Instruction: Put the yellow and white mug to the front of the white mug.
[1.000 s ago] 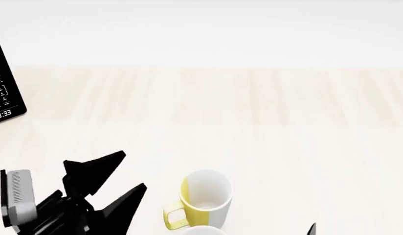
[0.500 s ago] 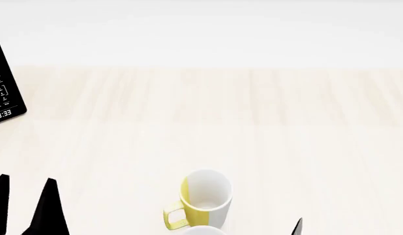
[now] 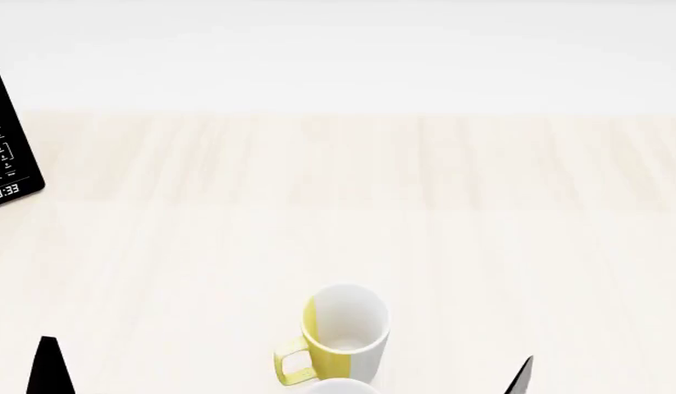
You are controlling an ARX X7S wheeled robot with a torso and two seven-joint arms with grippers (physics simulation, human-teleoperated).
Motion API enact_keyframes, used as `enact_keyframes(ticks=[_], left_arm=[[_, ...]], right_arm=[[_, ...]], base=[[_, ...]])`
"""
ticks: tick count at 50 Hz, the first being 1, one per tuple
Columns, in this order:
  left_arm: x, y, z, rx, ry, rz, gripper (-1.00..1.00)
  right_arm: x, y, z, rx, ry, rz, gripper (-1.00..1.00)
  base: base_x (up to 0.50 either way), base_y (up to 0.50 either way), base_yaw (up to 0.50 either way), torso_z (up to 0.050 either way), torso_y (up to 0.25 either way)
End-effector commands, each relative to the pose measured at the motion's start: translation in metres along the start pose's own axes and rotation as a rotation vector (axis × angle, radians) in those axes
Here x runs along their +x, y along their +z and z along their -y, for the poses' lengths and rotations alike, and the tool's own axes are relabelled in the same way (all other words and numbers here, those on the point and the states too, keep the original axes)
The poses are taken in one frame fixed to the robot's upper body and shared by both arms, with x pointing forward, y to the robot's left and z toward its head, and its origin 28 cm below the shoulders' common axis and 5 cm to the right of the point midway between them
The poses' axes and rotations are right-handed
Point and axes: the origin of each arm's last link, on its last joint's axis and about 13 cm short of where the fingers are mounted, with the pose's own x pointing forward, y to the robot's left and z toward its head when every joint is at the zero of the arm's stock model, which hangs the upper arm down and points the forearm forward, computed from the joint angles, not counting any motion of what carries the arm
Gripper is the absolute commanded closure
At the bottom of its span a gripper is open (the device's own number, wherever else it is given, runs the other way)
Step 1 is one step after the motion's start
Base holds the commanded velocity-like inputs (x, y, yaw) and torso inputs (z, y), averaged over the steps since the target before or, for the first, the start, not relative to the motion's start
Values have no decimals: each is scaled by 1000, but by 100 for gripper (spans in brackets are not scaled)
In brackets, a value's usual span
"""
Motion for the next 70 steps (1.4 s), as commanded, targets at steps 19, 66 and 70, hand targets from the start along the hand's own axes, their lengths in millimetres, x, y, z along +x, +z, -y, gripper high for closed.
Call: enact_keyframes(ticks=[19,66,70], left_arm=[[-6,21,10,20,11,70,-100],[-11,40,16,223,309,328,-100],[-11,40,16,230,311,328,-100]], right_arm=[[-10,11,4,12,2,166,-100],[-10,16,-5,-167,-49,186,-100],[-10,17,-5,-166,-56,190,-100]], base=[[0,0,0,0,0],[0,0,0,0,0],[0,0,0,0,0]])
